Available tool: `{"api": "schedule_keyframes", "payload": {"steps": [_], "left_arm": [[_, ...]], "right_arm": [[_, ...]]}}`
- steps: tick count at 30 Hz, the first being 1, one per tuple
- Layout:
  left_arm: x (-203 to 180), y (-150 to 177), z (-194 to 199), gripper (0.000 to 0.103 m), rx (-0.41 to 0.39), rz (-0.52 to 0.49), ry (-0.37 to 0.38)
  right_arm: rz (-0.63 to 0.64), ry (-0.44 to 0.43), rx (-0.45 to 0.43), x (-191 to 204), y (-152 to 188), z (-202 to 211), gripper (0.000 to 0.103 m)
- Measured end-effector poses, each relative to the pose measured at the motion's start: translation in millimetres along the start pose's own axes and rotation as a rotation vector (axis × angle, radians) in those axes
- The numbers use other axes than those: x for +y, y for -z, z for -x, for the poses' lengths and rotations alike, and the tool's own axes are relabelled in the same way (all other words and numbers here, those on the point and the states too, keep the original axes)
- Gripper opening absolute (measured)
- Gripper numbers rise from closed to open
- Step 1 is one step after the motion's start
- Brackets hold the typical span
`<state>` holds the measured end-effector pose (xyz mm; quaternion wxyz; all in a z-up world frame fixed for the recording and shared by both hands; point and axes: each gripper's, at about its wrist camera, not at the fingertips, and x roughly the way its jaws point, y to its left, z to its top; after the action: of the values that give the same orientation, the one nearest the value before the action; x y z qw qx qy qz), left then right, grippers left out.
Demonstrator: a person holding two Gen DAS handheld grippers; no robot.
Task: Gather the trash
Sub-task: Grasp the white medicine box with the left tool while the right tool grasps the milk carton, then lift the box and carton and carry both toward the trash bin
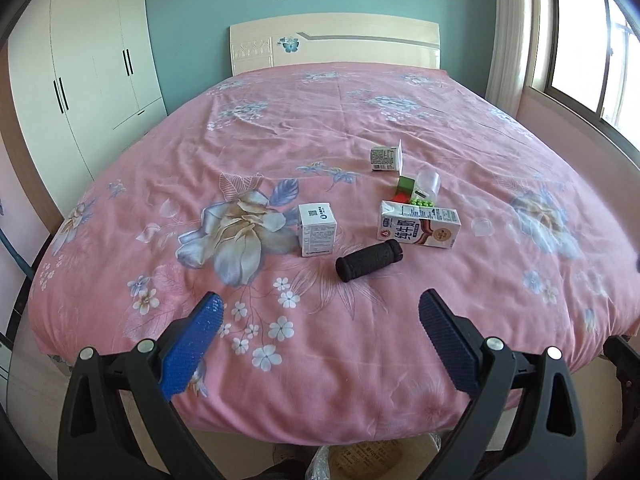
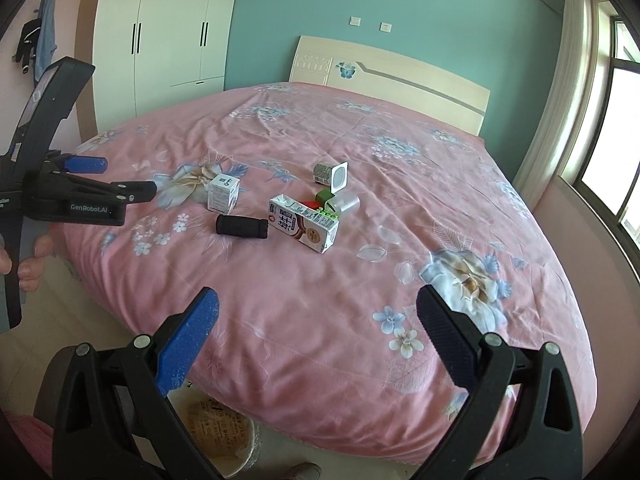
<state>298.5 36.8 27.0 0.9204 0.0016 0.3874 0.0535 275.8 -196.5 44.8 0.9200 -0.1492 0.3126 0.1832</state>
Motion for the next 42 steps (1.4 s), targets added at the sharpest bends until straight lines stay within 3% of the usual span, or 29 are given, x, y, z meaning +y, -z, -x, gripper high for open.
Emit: {"api": "schedule_keyframes", "payload": {"steps": [8,17,23,28,30,31,32,36,38,40,42], "left_arm": [[-5.4,-33.0,-84.8,0.1,0.087,0.022,-0.027],[-2.2,-49.4,-174.7,0.1,0.197,0.082,-0.034],[-1.5,-59.0,-214.5,0.1,0.233,0.091,-0.04],[-1.0,-63.9,-237.8,0.099,0.264,0.095,-0.019],[-0.7,-64.1,-243.9,0.099,0.27,0.094,-0.012],[-0.4,-64.0,-247.1,0.095,0.274,0.094,-0.006],[-0.1,-63.5,-250.8,0.084,0.284,0.095,0.006],[4.7,-61.6,-262.1,0.072,0.307,0.112,0.041],[5.1,-62.4,-263.7,0.058,0.299,0.102,0.042],[7.7,-62.9,-265.3,0.045,0.298,0.103,0.056],[10.9,-62.9,-265.0,0.045,0.298,0.11,0.076]], "right_arm": [[0.077,-0.129,0.055,-23.0,-26.0,-82.5,0.096],[0.141,-0.262,0.178,-46.7,-38.0,-205.8,0.096],[0.172,-0.372,0.229,-57.1,-46.4,-272.8,0.096],[0.245,-0.444,0.246,-47.3,-52.4,-301.9,0.096],[0.257,-0.471,0.258,-44.1,-54.2,-312.0,0.091],[0.264,-0.491,0.269,-41.8,-54.8,-315.9,0.079],[0.274,-0.504,0.286,-38.3,-54.9,-320.5,0.069],[0.309,-0.506,0.3,-25.2,-53.5,-328.9,0.063],[0.269,-0.529,0.304,-25.9,-55.1,-330.5,0.048],[0.242,-0.532,0.307,-25.9,-54.5,-329.0,0.04],[0.236,-0.508,0.3,-23.1,-52.9,-325.2,0.039]]}}
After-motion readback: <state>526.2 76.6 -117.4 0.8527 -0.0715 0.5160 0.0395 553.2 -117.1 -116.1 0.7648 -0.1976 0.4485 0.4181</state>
